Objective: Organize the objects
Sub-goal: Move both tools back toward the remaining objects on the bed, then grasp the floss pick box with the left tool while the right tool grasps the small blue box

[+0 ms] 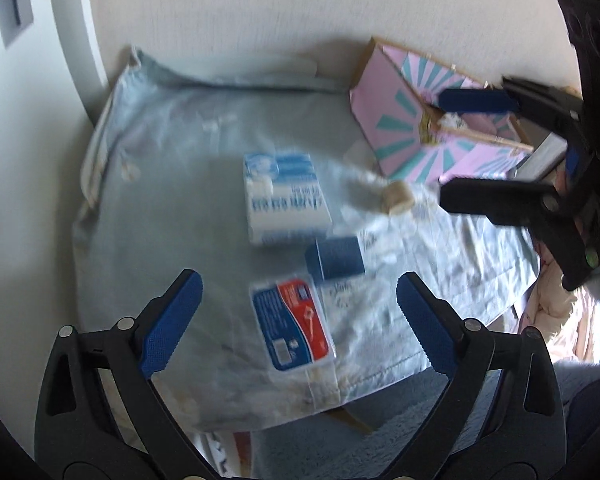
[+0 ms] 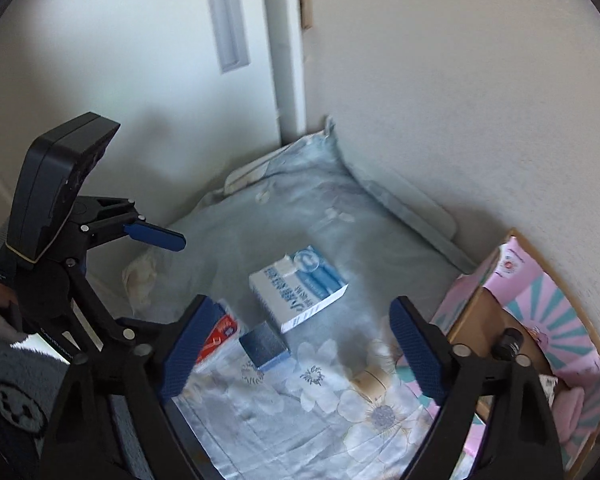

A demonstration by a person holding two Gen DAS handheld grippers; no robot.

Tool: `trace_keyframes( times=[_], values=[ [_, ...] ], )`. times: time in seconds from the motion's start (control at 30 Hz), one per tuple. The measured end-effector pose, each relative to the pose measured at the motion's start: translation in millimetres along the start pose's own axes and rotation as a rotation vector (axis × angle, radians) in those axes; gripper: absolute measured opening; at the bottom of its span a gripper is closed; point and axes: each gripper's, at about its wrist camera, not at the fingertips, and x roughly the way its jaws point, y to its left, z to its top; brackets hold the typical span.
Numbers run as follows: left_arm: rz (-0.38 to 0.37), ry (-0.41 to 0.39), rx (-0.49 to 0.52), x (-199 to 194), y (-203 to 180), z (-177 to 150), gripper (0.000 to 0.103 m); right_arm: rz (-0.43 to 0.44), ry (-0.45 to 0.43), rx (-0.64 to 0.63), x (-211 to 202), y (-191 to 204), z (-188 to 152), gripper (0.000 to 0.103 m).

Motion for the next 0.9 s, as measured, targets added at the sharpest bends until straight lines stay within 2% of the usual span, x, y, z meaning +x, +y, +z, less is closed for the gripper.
trace_keyframes(
  times=[0.1, 0.17, 0.27, 0.43, 0.53, 0.67, 0.7, 0.8, 0.9],
  values=[
    [0.02, 0.016, -0.024, 13.7, -6.3, -14.1, 0.095, 0.052, 0.039, -0.037, 16.0, -1.9, -7.8, 0.078],
    [0.043, 0.027, -0.04, 23.7, -11.0, -22.4, 0.089, 0.08, 0.062, -0.063, 26.1, -2.1, -13.1, 0.077],
    [0.086, 0.035, -0.059, 37.1, -15.7, -32.7, 0.088, 0.122, 0.094, -0.1, 41.8, -1.5, -21.3, 0.076],
    [0.132, -0.006, -0.078, 45.0, -19.1, -44.9, 0.085, 0.16, 0.124, -0.163, 60.9, 3.7, -32.4, 0.074],
    [0.167, -0.026, -0.075, 49.1, -19.9, -49.1, 0.078, 0.169, 0.133, -0.194, 72.0, 8.0, -37.7, 0.073],
    [0.189, -0.048, -0.086, 55.2, -19.2, -52.2, 0.074, 0.169, 0.123, -0.216, 84.3, 11.9, -41.8, 0.073],
    [0.196, -0.055, -0.086, 56.3, -19.4, -52.9, 0.074, 0.173, 0.121, -0.217, 86.8, 12.7, -42.4, 0.071],
    [0.215, -0.068, -0.087, 58.4, -19.2, -53.2, 0.07, 0.172, 0.129, -0.23, 95.5, 15.1, -43.0, 0.058],
    [0.223, -0.082, -0.096, 58.6, -18.9, -53.7, 0.064, 0.169, 0.128, -0.24, 101.3, 16.5, -43.4, 0.056]
  ],
)
